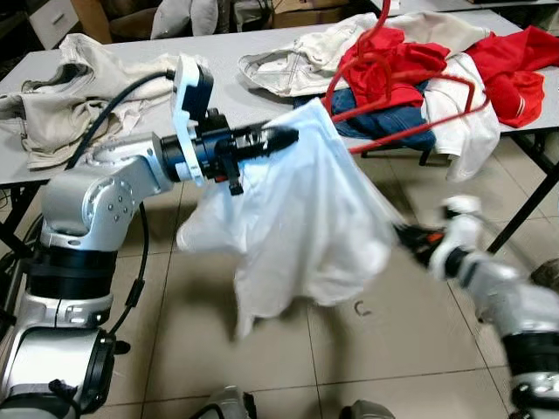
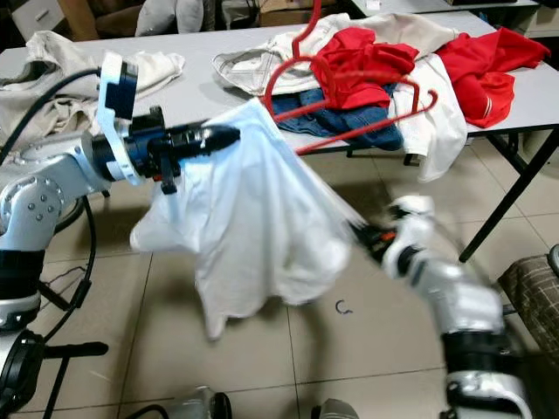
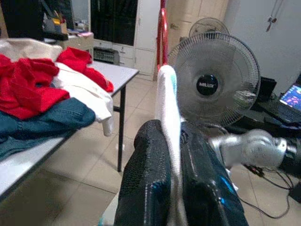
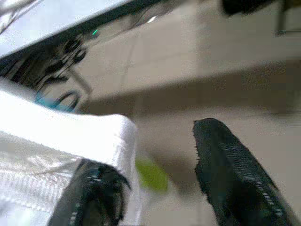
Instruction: Hang hanger
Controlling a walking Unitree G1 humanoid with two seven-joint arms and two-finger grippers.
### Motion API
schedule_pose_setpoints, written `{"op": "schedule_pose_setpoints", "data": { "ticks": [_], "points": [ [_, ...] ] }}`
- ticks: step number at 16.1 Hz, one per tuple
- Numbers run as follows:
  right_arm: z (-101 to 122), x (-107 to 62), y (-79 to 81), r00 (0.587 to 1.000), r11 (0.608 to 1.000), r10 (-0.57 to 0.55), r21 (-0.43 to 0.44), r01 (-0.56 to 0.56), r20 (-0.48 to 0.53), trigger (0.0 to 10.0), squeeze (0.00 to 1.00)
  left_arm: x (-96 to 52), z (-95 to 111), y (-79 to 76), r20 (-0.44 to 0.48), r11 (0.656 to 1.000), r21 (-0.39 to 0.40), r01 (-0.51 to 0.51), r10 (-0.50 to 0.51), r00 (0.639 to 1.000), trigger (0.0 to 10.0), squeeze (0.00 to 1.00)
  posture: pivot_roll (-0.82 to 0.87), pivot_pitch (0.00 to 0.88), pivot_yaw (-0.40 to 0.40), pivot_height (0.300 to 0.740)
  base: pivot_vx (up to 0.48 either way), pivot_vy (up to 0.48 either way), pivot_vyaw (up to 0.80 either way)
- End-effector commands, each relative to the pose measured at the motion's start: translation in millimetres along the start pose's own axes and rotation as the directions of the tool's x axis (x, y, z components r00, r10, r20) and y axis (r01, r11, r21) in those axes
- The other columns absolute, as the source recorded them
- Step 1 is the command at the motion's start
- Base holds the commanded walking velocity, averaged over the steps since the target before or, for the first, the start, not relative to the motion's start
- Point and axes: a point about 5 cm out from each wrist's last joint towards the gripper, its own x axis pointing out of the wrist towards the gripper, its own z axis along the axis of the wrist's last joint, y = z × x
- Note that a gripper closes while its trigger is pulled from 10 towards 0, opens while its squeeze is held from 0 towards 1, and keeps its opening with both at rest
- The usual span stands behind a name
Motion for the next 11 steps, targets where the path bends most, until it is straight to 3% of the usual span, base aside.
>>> {"op": "schedule_pose_setpoints", "data": {
  "ticks": [1,3,4,7,9,11],
  "points": [
    [-7,-9.7,-23.3,0.991,0.991,-0.133,0.027,0.133,-0.017,0.0,0.0,-10.1,19,-2.1,0.053,0.997,0.075,-0.009,0.005,0.999,0.0,0.0,-0.1,0.0,0.076,0.74,0.0,0.0,0.0],
    [16,-21.4,-45.6,0.959,0.966,-0.255,0.07,0.248,0.126,0.0,0.0,-10.7,16,-3.9,0.045,0.997,0.073,-0.001,-0.002,0.999,0.0,0.0,-0.09,0.0,0.075,0.74,0.0,0.0,0.0],
    [34,-30.7,-56.5,0.923,0.95,-0.313,0.098,0.298,0.223,0.0,0.0,-10.8,12,-5.3,0.038,0.998,0.07,0.006,-0.008,0.999,0.0,0.0,-0.09,0.0,0.074,0.74,0.0,0.0,0.0],
    [74,-52.0,-66.7,0.831,0.936,-0.353,0.172,0.308,0.431,0.0,0.0,-12.0,3,-13.4,0.022,0.996,0.059,0.062,-0.063,0.998,0.0,0.0,-0.1,0.0,0.075,0.74,0.0,0.0,0.0],
    [87,-57.3,-65.3,0.831,0.95,-0.311,0.15,0.272,0.462,0.0,0.0,-13.9,-2,-23.2,0.011,0.99,0.033,0.135,-0.135,0.991,0.0,0.0,-0.1,0.0,0.077,0.74,0.0,0.0,0.0],
    [94,-58.6,-60.7,0.863,0.968,-0.251,0.088,0.236,0.439,0.0,0.0,-14.6,-9,-28.3,-0.024,0.987,0.022,0.161,-0.161,0.987,0.0,0.0,-0.11,0.0,0.072,0.74,0.0,0.0,0.0]
  ]
}}
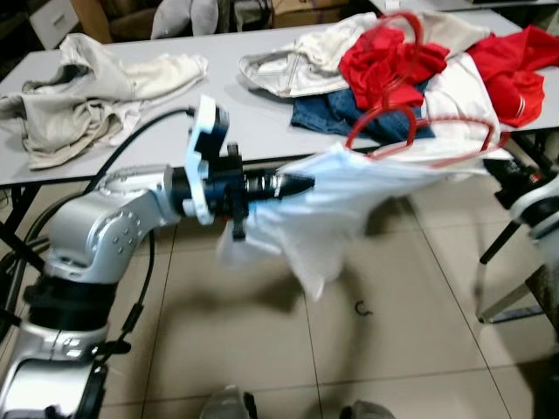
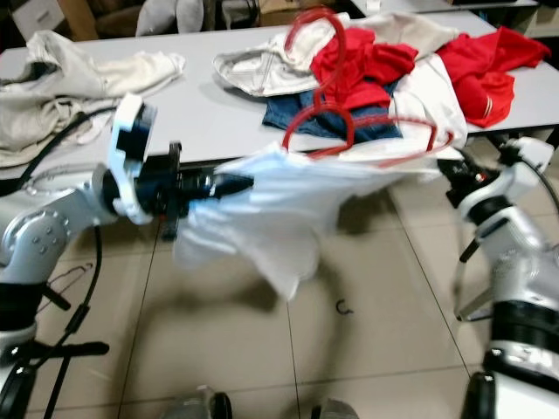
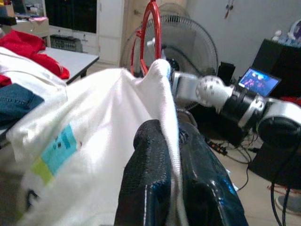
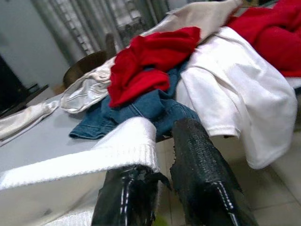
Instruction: Hang hanger
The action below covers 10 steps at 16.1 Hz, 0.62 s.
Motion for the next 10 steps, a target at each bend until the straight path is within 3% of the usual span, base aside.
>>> {"op": "schedule_pose_setpoints", "data": {
  "ticks": [1,2,6,8,10],
  "points": [
    [10,-14.0,-21.8,0.995,0.995,-0.099,-0.016,0.098,-0.025,0.0,0.0,-14.0,5,-0.9,-0.03,0.998,0.057,-0.015,0.016,0.999,0.0,0.0,-0.11,0.0,0.069,0.74,0.0,0.0,0.0],
    [12,-14.7,-19.9,0.996,0.996,-0.083,-0.028,0.082,-0.04,0.0,0.0,-14.0,2,-1.1,-0.045,0.998,0.057,-0.013,0.016,0.999,0.0,0.0,-0.11,0.0,0.069,0.74,0.0,0.0,0.0],
    [24,-19.3,-9.6,0.994,0.998,-0.006,-0.059,-0.001,-0.11,0.0,0.0,-13.8,-11,15.0,-0.14,0.974,0.135,-0.179,0.198,0.97,0.0,0.0,-0.11,0.0,0.063,0.74,0.0,0.0,0.0],
    [28,-20.8,-0.8,0.984,0.996,0.044,-0.073,-0.058,-0.175,0.0,0.0,-7.4,-14,5.6,-0.141,0.986,0.126,-0.106,0.124,0.982,0.0,0.0,-0.12,0.0,0.058,0.74,0.0,0.0,0.0],
    [27,-19.4,5.8,0.972,0.992,0.079,-0.075,-0.098,-0.22,0.0,0.0,-0.5,-18,5.2,-0.151,0.985,0.139,-0.106,0.127,0.98,0.0,0.0,-0.12,0.0,0.051,0.74,0.0,0.0,0.0]
  ]
}}
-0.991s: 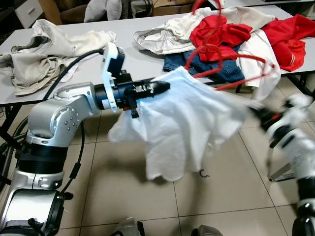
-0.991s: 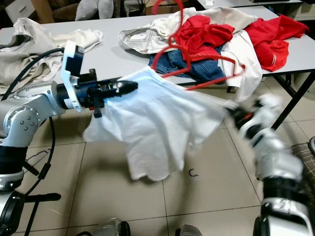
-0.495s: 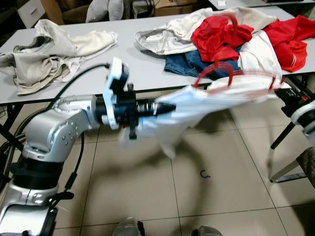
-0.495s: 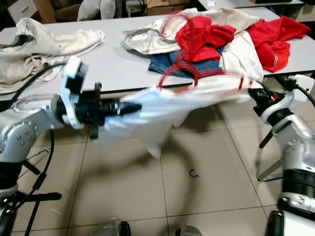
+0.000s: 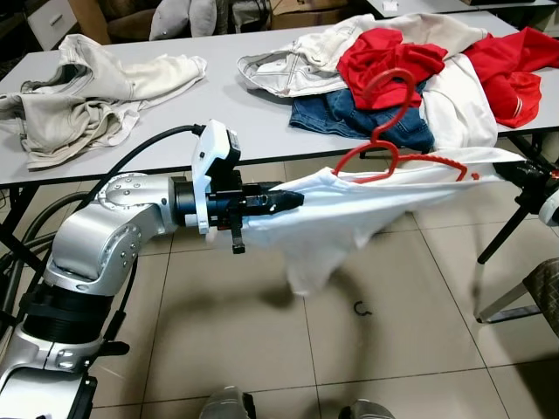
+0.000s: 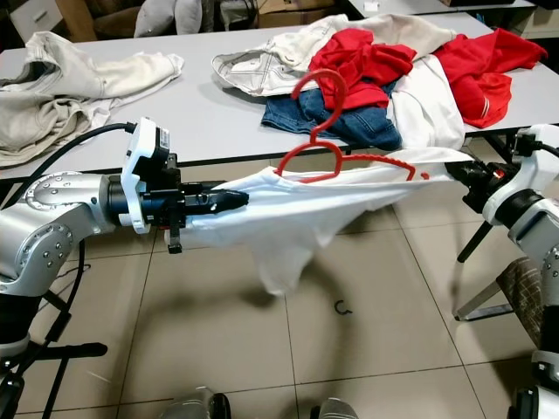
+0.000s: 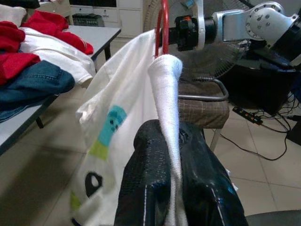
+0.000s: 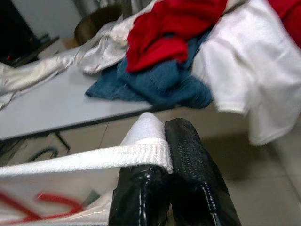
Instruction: Hang hanger
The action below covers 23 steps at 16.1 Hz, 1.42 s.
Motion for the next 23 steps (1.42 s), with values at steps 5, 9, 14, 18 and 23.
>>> {"op": "schedule_pose_setpoints", "data": {
  "ticks": [5,9,14,18,23],
  "points": [
    [2,6.3,42.2,0.984,0.986,0.147,-0.07,-0.154,-0.097,0.0,0.0,17.8,-12,1.7,-0.065,0.998,0.024,-0.058,0.059,0.996,0.0,0.0,-0.14,0.0,0.039,0.74,0.0,0.0,0.0],
    [-5,8.6,57.8,0.973,0.977,0.172,-0.099,-0.188,-0.155,0.0,0.0,25.0,-22,4.5,-0.141,0.994,0.015,-0.111,0.112,0.984,0.0,0.0,-0.14,0.0,0.032,0.74,0.0,0.0,0.0],
    [-13,8.4,59.8,0.976,0.964,0.089,-0.228,-0.135,-0.201,0.0,0.0,26.2,-33,7.8,-0.23,0.986,0.035,-0.162,0.166,0.959,0.0,0.0,-0.14,0.0,0.032,0.74,0.0,0.0,0.0],
    [-22,21.1,80.2,0.985,0.916,-0.002,-0.396,-0.068,-0.174,0.0,0.0,30.2,-26,7.9,-0.165,0.986,-0.019,-0.164,0.159,0.973,0.0,0.0,-0.15,0.0,0.041,0.74,0.0,0.0,0.0],
    [-12,27.4,102.2,0.995,0.903,0.02,-0.425,-0.061,-0.101,0.0,0.0,25.7,-42,14.7,-0.275,0.974,0.008,-0.226,0.219,0.936,0.0,0.0,-0.16,0.0,0.049,0.74,0.0,0.0,0.0]
  ]
}}
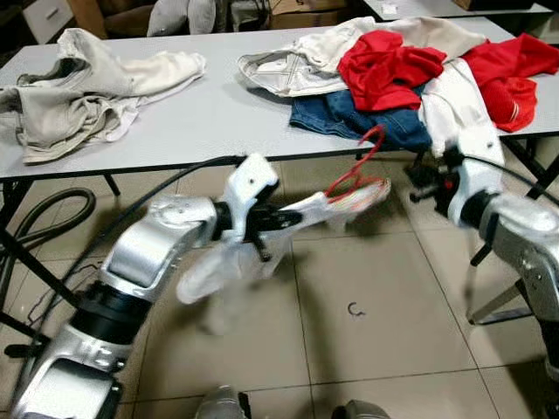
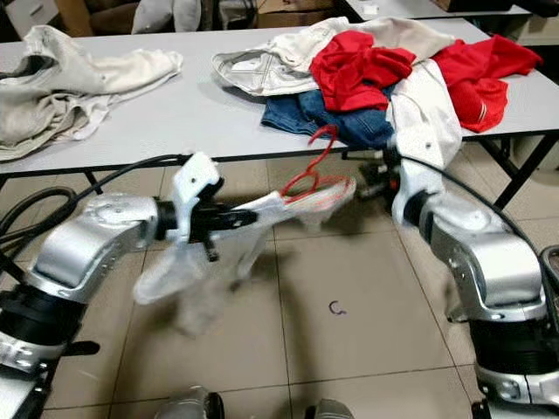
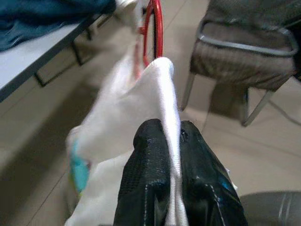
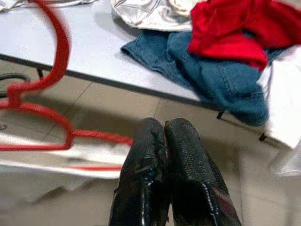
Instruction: Hang hanger
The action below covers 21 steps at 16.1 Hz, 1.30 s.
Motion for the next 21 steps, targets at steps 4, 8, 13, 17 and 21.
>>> {"op": "schedule_pose_setpoints", "data": {
  "ticks": [4,8,13,17,21],
  "points": [
    [1,-2.8,-2.5,0.999,1.0,-0.025,-0.016,0.025,0.021,0.0,0.0,-7.2,8,-0.6,0.043,0.998,0.04,0.048,-0.05,0.998,0.0,0.0,-0.15,0.0,0.048,0.74,0.0,0.0,0.0],
    [26,-28.5,-13.2,0.956,0.991,0.13,-0.011,-0.132,0.262,10.0,0.33,-21.0,14,7.0,0.181,0.997,0.003,0.08,-0.079,0.98,0.0,0.0,-0.15,0.0,0.051,0.74,0.0,0.0,0.0],
    [37,-70.0,-33.2,0.866,0.883,0.454,-0.238,-0.406,0.207,10.0,1.0,-36.8,12,7.7,0.214,0.979,0.018,0.203,-0.203,0.956,0.0,0.0,-0.16,0.0,0.064,0.74,0.0,0.0,0.0],
    [42,-82.2,-37.6,0.757,0.718,0.653,-0.333,-0.611,0.018,10.0,1.0,-40.6,17,1.0,0.196,0.951,0.077,0.299,-0.309,0.931,0.0,0.0,-0.15,0.0,0.043,0.74,0.0,0.0,0.0],
    [47,-67.5,-37.2,0.715,0.619,0.694,-0.436,-0.653,-0.086,10.0,0.0,-40.3,29,-10.7,0.217,0.919,0.14,0.37,-0.393,0.894,0.0,0.0,-0.14,0.0,0.017,0.74,0.0,0.0,0.0]
  ]
}}
